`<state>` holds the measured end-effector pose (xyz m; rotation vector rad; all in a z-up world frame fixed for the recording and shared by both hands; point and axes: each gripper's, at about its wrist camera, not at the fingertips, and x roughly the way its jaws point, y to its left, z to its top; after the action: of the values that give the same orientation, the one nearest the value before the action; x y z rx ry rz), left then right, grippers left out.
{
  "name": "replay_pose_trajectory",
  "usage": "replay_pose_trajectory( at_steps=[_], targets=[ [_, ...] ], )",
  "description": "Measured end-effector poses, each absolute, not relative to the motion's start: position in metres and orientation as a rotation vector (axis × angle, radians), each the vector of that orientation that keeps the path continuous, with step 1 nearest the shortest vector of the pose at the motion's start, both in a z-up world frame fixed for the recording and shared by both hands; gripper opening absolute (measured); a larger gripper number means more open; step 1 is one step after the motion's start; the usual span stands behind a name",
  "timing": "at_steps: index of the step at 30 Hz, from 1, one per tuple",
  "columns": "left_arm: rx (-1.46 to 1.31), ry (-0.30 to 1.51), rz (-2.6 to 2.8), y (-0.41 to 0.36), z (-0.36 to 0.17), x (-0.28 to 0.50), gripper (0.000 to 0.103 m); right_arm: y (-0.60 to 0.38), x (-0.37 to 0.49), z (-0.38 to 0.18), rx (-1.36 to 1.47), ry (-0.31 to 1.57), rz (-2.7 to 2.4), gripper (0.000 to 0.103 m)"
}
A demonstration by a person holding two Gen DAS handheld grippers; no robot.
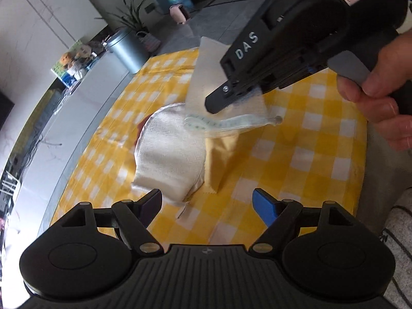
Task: Organize soft objects
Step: 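Grasp the yellow cloth with the left tool while the right tool lifts the bubble-wrap bag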
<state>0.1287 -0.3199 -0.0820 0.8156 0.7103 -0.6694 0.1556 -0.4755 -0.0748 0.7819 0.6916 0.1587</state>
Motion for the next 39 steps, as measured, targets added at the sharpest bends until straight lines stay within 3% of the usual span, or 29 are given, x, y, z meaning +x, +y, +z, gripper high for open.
replay_pose_trajectory(
  at_steps=[5, 7, 8, 9, 11, 12, 14, 22, 31, 34, 36, 39],
  targets=[
    [0.802, 0.667, -0.622, -0.336, -0.101, 0.140, 0.094, -0.479, 0.153, -0.075, 0.827, 0.672, 0.160, 0.003],
    [0.787, 0.673, -0.606, -0.341, -0.109, 0.144, 0.079, -0.481, 0.150, -0.073, 0.831, 0.662, 0.152, 0.003],
    [0.774, 0.679, -0.603, -0.341, -0.111, 0.146, 0.064, -0.482, 0.149, -0.072, 0.832, 0.659, 0.154, 0.003],
    [0.760, 0.688, -0.593, -0.342, -0.111, 0.147, 0.040, -0.482, 0.149, -0.072, 0.833, 0.657, 0.151, 0.003],
    [0.684, 0.720, -0.569, -0.338, -0.107, 0.150, 0.011, -0.483, 0.148, -0.071, 0.825, 0.655, 0.129, 0.003],
    [0.634, 0.742, -0.569, -0.334, -0.104, 0.150, 0.004, -0.484, 0.147, -0.070, 0.815, 0.655, 0.111, 0.003],
    [0.540, 0.782, -0.575, -0.323, -0.095, 0.153, 0.001, -0.486, 0.146, -0.069, 0.813, 0.654, 0.093, 0.003],
    [0.347, 0.867, -0.575, -0.280, -0.050, 0.143, 0.000, -0.485, 0.145, -0.070, 0.791, 0.672, 0.081, 0.003],
    [0.336, 0.825, -0.612, -0.261, -0.028, 0.128, 0.001, -0.481, 0.147, -0.070, 0.797, 0.689, 0.103, 0.003],
    [0.471, 0.771, -0.631, -0.280, -0.044, 0.127, 0.021, -0.481, 0.143, -0.065, 0.857, 0.644, 0.173, 0.003],
    [0.571, 0.708, -0.602, -0.294, -0.055, 0.123, 0.060, -0.480, 0.140, -0.061, 0.888, 0.613, 0.230, 0.003],
    [0.646, 0.636, -0.559, -0.314, -0.070, 0.124, 0.066, -0.484, 0.138, -0.062, 0.973, 0.574, 0.306, 0.003]
  ],
)
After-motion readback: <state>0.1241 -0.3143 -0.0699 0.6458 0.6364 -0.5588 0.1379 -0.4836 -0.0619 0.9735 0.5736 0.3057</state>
